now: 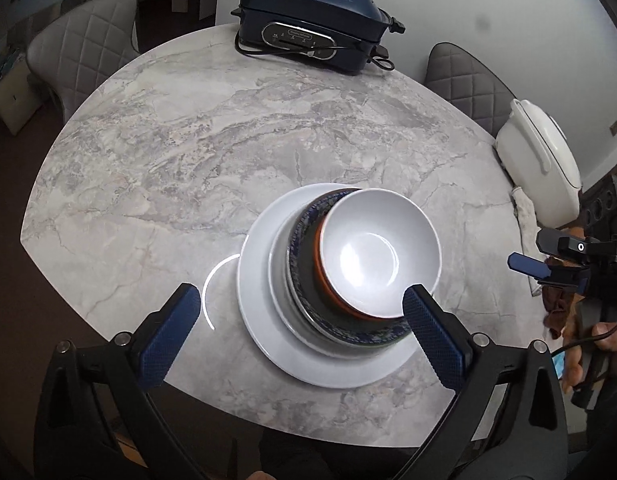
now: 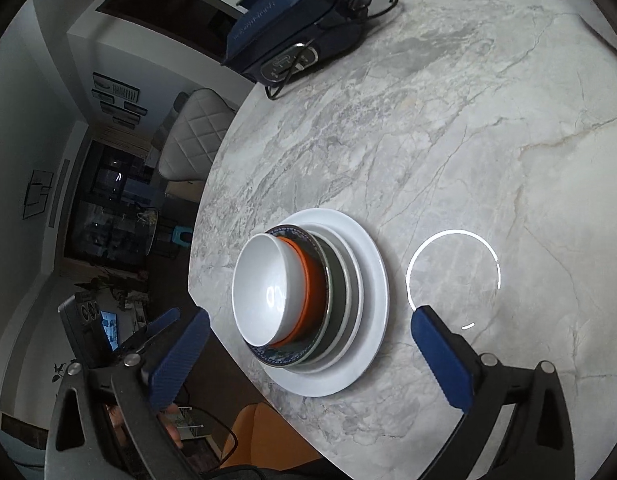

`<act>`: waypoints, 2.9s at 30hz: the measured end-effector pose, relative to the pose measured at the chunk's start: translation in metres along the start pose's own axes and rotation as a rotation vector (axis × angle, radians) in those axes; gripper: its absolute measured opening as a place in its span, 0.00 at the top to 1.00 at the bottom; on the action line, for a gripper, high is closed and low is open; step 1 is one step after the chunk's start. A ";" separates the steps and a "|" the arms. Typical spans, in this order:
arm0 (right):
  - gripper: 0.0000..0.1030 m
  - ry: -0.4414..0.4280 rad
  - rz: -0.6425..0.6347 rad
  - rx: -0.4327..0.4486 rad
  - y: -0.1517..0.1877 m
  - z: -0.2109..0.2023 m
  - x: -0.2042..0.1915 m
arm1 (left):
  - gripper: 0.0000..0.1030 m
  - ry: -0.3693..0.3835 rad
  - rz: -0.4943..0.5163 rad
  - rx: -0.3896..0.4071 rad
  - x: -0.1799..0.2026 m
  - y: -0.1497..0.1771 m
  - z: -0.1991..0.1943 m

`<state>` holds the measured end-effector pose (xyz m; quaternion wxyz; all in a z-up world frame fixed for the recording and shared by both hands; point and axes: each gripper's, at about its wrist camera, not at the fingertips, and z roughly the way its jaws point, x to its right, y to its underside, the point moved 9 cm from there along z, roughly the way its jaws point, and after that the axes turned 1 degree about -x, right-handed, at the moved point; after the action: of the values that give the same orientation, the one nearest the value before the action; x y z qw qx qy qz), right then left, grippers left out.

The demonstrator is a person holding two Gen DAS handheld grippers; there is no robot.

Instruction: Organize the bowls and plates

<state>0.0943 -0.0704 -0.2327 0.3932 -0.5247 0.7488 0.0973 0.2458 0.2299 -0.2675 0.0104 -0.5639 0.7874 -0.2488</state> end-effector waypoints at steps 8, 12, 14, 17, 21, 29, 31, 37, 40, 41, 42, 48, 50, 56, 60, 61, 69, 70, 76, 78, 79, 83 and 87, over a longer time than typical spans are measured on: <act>0.00 -0.080 -0.091 0.117 0.017 -0.042 -0.032 | 0.01 -0.115 0.036 0.031 0.046 0.025 -0.032; 0.00 -0.124 -0.101 0.151 0.026 -0.061 -0.039 | 0.00 -0.207 0.046 0.126 0.059 0.023 -0.064; 0.00 -0.141 -0.103 0.176 0.031 -0.072 -0.044 | 0.01 -0.219 0.025 0.174 0.064 0.022 -0.077; 0.00 -0.155 -0.110 0.208 0.037 -0.089 -0.054 | 0.01 -0.242 0.017 0.212 0.070 0.017 -0.090; 0.00 -0.143 -0.123 0.261 0.045 -0.111 -0.067 | 0.01 -0.200 0.039 0.256 0.090 0.017 -0.106; 0.00 0.093 -0.113 0.268 0.053 -0.104 -0.074 | 0.02 -0.159 0.108 0.135 0.091 0.015 -0.091; 0.00 0.152 -0.106 0.263 0.054 -0.098 -0.074 | 0.02 -0.173 0.086 0.091 0.077 0.011 -0.084; 0.00 0.328 -0.114 0.280 0.052 -0.091 -0.084 | 0.02 -0.207 0.065 0.040 0.037 -0.004 -0.071; 0.00 0.401 -0.140 0.287 0.051 -0.088 -0.093 | 0.02 -0.191 0.078 0.041 0.030 -0.013 -0.069; 0.00 0.426 -0.148 0.287 0.052 -0.086 -0.096 | 0.02 -0.188 0.078 0.044 0.029 -0.016 -0.070; 0.00 0.444 -0.155 0.289 0.051 -0.085 -0.098 | 0.02 -0.182 0.080 0.046 0.027 -0.019 -0.070; 0.00 0.528 -0.171 0.286 0.052 -0.075 -0.107 | 0.02 -0.156 0.106 0.049 0.026 -0.032 -0.070; 0.00 0.548 -0.158 0.284 0.053 -0.074 -0.105 | 0.02 -0.153 0.112 0.049 0.027 -0.033 -0.070; 0.00 0.589 -0.117 0.250 0.057 -0.062 -0.093 | 0.02 -0.141 0.131 0.048 0.029 -0.037 -0.068; 0.00 0.603 -0.103 0.229 0.058 -0.054 -0.089 | 0.02 -0.137 0.132 0.046 0.031 -0.038 -0.067; 0.00 0.612 -0.102 0.223 0.058 -0.053 -0.088 | 0.02 -0.139 0.134 0.048 0.032 -0.039 -0.067; 0.00 0.626 -0.092 0.189 0.056 -0.044 -0.081 | 0.02 -0.137 0.143 0.047 0.041 -0.044 -0.063; 0.00 0.626 -0.092 0.188 0.056 -0.044 -0.080 | 0.02 -0.136 0.143 0.046 0.042 -0.045 -0.062; 0.00 0.629 -0.093 0.182 0.055 -0.041 -0.079 | 0.02 -0.135 0.144 0.047 0.045 -0.046 -0.061; 0.00 0.628 -0.095 0.181 0.055 -0.041 -0.079 | 0.02 -0.135 0.146 0.046 0.047 -0.047 -0.060; 0.00 0.629 -0.096 0.181 0.055 -0.041 -0.079 | 0.02 -0.133 0.146 0.046 0.047 -0.047 -0.060; 0.00 0.626 -0.096 0.176 0.055 -0.040 -0.078 | 0.02 -0.139 0.144 0.045 0.046 -0.048 -0.059; 0.00 0.626 -0.098 0.173 0.054 -0.039 -0.077 | 0.02 -0.143 0.140 0.043 0.045 -0.048 -0.057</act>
<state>0.0396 -0.0146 -0.1677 0.1914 -0.5292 0.8126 -0.1518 0.2549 0.1998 -0.1860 0.0958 -0.5236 0.8165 -0.2236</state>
